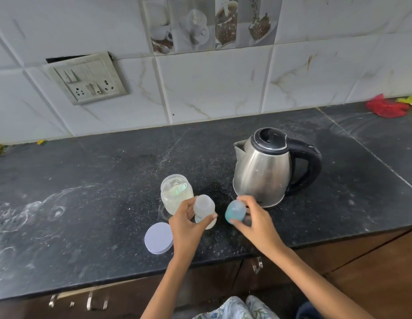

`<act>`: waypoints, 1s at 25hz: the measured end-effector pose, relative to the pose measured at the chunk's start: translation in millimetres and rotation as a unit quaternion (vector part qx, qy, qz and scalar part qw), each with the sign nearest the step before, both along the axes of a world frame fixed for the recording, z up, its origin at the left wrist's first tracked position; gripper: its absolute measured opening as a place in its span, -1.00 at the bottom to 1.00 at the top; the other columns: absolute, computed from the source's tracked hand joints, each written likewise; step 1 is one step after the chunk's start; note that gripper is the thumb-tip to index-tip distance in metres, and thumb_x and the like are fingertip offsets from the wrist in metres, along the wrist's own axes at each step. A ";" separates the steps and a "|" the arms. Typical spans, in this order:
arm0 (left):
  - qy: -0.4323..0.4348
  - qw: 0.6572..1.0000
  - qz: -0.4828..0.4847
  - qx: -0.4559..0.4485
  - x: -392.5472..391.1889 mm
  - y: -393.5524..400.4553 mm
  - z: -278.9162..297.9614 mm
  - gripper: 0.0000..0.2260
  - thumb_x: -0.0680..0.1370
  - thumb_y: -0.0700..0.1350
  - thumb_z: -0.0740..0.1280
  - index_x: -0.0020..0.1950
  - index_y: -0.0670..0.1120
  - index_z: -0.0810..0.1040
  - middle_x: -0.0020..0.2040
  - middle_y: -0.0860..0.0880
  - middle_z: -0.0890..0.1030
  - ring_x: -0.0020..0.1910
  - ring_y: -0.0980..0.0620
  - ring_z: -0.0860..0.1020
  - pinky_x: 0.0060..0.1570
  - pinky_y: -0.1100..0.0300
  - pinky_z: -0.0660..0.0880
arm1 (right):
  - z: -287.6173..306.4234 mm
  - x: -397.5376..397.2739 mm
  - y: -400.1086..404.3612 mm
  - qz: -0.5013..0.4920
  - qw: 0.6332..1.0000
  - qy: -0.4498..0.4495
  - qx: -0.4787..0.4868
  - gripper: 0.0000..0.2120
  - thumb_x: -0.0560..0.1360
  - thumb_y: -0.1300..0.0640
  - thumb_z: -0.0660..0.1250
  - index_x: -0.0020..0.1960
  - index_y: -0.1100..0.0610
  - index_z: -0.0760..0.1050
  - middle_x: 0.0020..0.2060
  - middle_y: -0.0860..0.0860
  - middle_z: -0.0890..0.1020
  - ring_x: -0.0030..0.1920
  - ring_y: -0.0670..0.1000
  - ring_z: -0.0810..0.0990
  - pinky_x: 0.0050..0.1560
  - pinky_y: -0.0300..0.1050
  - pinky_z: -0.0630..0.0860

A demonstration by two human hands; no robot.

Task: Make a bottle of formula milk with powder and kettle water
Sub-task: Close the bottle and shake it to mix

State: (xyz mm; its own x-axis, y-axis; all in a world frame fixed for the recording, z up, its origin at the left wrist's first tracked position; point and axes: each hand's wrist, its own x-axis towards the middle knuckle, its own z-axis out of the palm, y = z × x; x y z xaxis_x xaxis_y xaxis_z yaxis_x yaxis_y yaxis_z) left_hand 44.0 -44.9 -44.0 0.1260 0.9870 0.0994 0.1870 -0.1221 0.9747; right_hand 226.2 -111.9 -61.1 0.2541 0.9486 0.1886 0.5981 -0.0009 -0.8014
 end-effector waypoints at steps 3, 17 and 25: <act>-0.001 1.000 -0.017 -0.004 8.4 -4.8 -11.6 -0.48 0.21 -0.09 0.63 0.11 -0.01 0.55 0.02 0.09 0.66 0.04 0.15 0.61 0.09 0.12 0.56 | 25.3 0.2 3.7 0.001 0.992 0.119 0.040 -0.51 0.51 0.14 0.41 0.38 -0.06 0.36 0.29 -0.09 0.50 0.27 -0.12 0.51 0.14 -0.26 0.56; 0.019 0.994 -0.112 0.006 8.3 7.8 -29.1 -0.55 0.32 -0.07 0.54 0.17 -0.04 0.52 0.04 0.06 0.65 0.05 0.12 0.60 0.08 0.11 0.55 | 63.3 -27.7 39.0 0.177 0.976 -0.072 -0.107 -0.46 0.43 0.14 0.47 0.28 -0.23 0.35 0.24 -0.16 0.46 0.25 -0.15 0.44 0.24 -0.20 0.43; 0.026 0.993 -0.110 0.039 7.9 7.6 -28.1 -0.60 0.35 -0.16 0.52 0.15 -0.10 0.53 0.00 0.06 0.65 -0.01 0.17 0.59 -0.09 0.39 0.48 | 56.4 -45.6 43.4 -0.004 0.954 -0.291 -0.077 -0.39 0.31 -0.32 0.43 0.18 -0.01 0.32 0.04 -0.05 0.47 -0.01 -0.04 0.52 -0.07 -0.11 0.56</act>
State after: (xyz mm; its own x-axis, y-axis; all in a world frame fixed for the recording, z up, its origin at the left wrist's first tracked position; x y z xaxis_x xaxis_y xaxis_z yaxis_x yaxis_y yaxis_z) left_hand 51.9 -37.3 -72.0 0.3442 0.9247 0.1627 0.1973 -0.2406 0.9503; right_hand 180.6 -68.5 -4.7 0.1553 0.9750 0.1590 0.9414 -0.0973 -0.3231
